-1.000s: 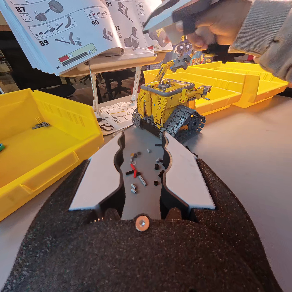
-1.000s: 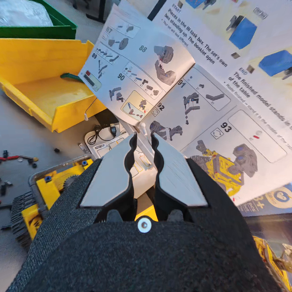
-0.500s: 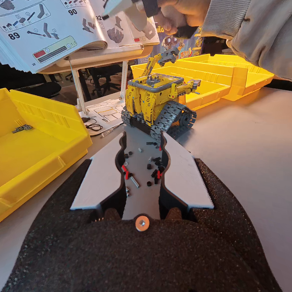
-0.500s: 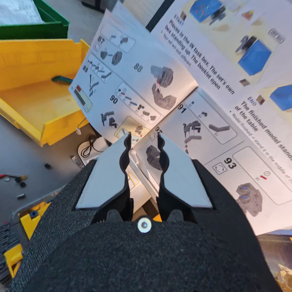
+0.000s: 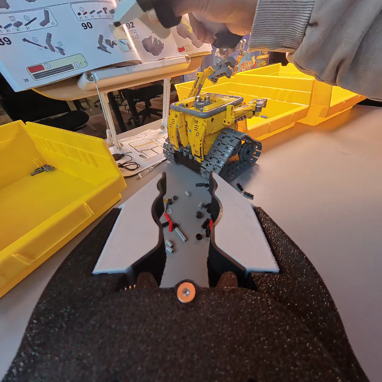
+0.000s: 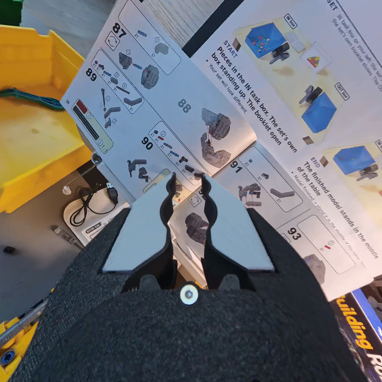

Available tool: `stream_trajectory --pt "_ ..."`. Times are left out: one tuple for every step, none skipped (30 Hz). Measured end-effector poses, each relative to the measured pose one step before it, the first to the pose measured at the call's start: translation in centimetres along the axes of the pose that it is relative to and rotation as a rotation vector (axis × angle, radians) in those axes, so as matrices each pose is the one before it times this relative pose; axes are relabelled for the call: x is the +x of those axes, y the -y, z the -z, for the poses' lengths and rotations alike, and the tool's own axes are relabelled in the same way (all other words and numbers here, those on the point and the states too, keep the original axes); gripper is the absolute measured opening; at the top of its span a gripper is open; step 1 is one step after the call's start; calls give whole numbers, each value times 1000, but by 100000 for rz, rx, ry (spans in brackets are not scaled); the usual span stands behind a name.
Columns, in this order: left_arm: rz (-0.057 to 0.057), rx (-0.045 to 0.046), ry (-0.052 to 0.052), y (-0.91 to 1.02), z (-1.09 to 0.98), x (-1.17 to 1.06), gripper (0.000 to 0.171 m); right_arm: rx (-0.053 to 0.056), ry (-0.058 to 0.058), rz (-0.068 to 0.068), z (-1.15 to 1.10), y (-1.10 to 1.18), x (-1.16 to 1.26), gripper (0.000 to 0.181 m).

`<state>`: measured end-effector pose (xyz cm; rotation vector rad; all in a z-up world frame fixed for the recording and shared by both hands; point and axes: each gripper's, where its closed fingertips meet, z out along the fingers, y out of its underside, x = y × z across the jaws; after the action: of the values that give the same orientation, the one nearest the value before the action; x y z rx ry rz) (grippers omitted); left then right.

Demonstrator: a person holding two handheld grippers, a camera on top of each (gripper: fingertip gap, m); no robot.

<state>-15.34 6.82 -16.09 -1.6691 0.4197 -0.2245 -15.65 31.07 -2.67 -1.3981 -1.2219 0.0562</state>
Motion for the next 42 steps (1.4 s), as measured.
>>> stream_trajectory --pt "455 1067 603 281 -69 -258 41 -185 274 -1043 57 -302 212 17" --pt "620 1092 908 386 -220 -408 40 -272 -940 -1076 42 -328 413 10" --pt "1286 422 701 422 -374 -513 40 -496 -1514 -427 -1 -401 541 0" --pt "1887 -62 931 480 -422 -626 41 -274 616 -1315 -63 -401 296 0" --pt "2164 446 1079 632 -380 -644 42 332 2232 -4310 29 -261 119 0" --pt "1998 1166 633 753 -307 -530 42 2005 2191 -5716 234 166 104 2" --pt "1119 2202 667 876 -255 -458 42 3087 1596 -4709 397 565 54 13" --pt "-62 2401 1301 869 -304 -511 42 2784 571 -3551 376 739 -36 24" --pt "-722 1862 1753 747 -401 -530 42 2176 979 -3082 196 742 -358 40" --pt "-631 1356 1645 653 -519 -500 42 597 1827 -2556 -123 502 -780 62" --pt "-286 1010 1509 569 -583 -444 43 -1351 1289 -464 -440 123 -917 84" --pt "-102 685 1738 508 -598 -424 43 -3066 -1418 2687 -682 -264 -557 96" --pt "92 544 1696 495 -507 -371 44 -2693 -4462 4780 -724 -346 22 98" --pt "545 654 1076 508 -346 -241 44 -2137 -5048 4986 -607 -385 345 93" --pt "987 1103 455 551 -149 -143 44 -551 -3558 3871 -366 -218 404 85" --pt "1029 1423 329 541 20 -113 44 1181 -1359 1027 -39 11 369 69" --pt "528 960 325 400 80 -147 44 2250 1321 -1601 176 160 170 53" --pt "-417 151 332 205 63 -158 44 1489 1934 -3046 189 61 196 47" --pt "-1221 -406 420 72 -26 -197 44 802 2106 -2513 187 -64 183 42" --pt "-1332 -688 320 6 -158 -196 44 607 3039 -2354 140 -73 -3 41" --pt "-683 -902 -36 -21 -305 -157 44 978 2663 -2153 153 -49 17 41" --pt "233 -953 -506 20 -409 -94 45 523 1698 -1652 134 -118 86 40" --pt "897 -581 -638 136 -459 -59 46 1294 2270 -827 140 1 -79 40" --pt "1027 -70 -668 252 -503 -50 47 597 1671 -498 107 -110 -37 39" --pt "1069 207 -793 353 -555 -59 47 -260 547 -676 79 -217 115 38" --pt "1378 142 -908 355 -644 -97 47 805 1381 -612 102 -50 -48 38" --pt "2045 -255 -1172 275 -728 -127 47 182 1237 -956 101 -112 -21 37" --pt "3044 -767 -1604 173 -845 -168 48 -589 658 -799 80 -196 69 37" --pt "3717 -1374 -2039 74 -931 -182 51 -53 767 -584 100 -92 41 36" --pt "3632 -1740 -1984 42 -970 -276 55 -102 752 -570 113 -71 53 36" --pt "3148 -1645 -841 83 -931 -505 61 -132 470 -310 122 -73 102 36" --pt "2151 -1303 216 146 -826 -674 66 30 587 -203 151 -55 107 35" --pt "1221 -778 820 216 -723 -697 69 61 456 -576 178 -69 163 35" --pt "74 -264 855 260 -590 -570 71 -151 136 -871 185 -116 250 35" --pt "-1054 219 350 297 -492 -309 70 -591 -234 -953 173 -218 334 35" --pt "-1334 412 -198 271 -389 -41 69 -331 211 -776 174 -203 274 35" --pt "-932 478 -1559 205 -335 331 65 -28 309 -953 180 -178 252 35" --pt "-290 302 -2684 113 -342 627 60 145 -123 -1013 160 -164 291 35" --pt "-32 -8 -2224 -1 -373 641 55 722 511 -771 131 -100 167 34" --pt "-517 -150 -1455 -83 -372 613 49 790 583 -832 87 -109 124 32" --pt "-1034 -251 -1581 -130 -357 677 38 402 440 -898 61 -149 117 31" --pt "-1206 -99 -1565 -102 -333 710 27 410 83 -770 94 -138 151 30"
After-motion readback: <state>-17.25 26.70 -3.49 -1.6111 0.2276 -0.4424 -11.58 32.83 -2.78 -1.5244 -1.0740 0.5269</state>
